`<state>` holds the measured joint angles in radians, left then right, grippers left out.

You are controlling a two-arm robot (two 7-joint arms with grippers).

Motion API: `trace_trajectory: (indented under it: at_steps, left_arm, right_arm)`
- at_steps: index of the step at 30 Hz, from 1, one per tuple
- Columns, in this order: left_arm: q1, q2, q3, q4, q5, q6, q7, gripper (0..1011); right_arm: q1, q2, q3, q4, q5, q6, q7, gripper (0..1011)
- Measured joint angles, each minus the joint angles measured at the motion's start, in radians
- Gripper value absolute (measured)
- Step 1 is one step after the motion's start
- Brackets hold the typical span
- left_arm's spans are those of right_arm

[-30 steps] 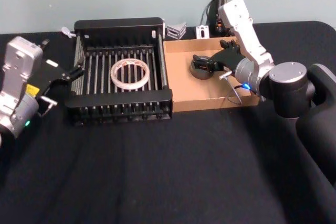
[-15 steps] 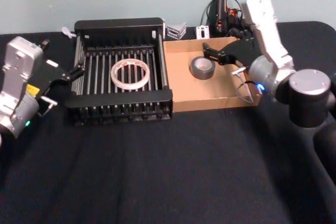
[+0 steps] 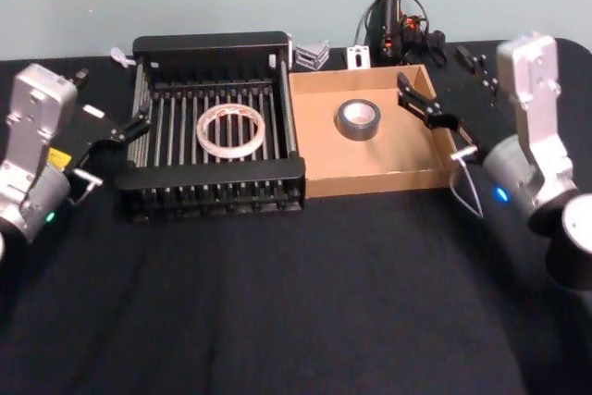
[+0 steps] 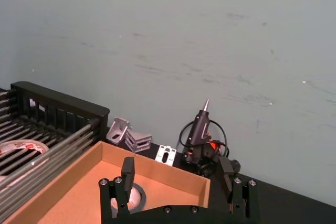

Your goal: Pick up the white tape and place it into the black box , Pick up the silver tape and place it into the brown box.

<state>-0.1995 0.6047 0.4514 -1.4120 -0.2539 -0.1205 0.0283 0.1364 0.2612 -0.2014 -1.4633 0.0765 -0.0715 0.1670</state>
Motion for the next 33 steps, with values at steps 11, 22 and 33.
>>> trace_trajectory:
  at_steps: [11, 22, 33]
  left_arm:
    - [0.0, 0.0, 0.0, 0.0, 0.0, 0.0, 0.0, 1001]
    - [0.0, 0.0, 0.0, 0.0, 0.0, 0.0, 0.0, 1001]
    - [0.0, 0.0, 0.0, 0.0, 0.0, 0.0, 0.0, 1001]
  right_arm:
    - [-0.051, -0.017, 0.036, 0.024, -0.01, -0.05, 0.004, 1000]
    - [-0.055, -0.028, 0.047, 0.036, -0.021, -0.05, 0.008, 1002]
    - [-0.054, -0.026, 0.045, 0.034, -0.02, -0.05, 0.008, 1000]
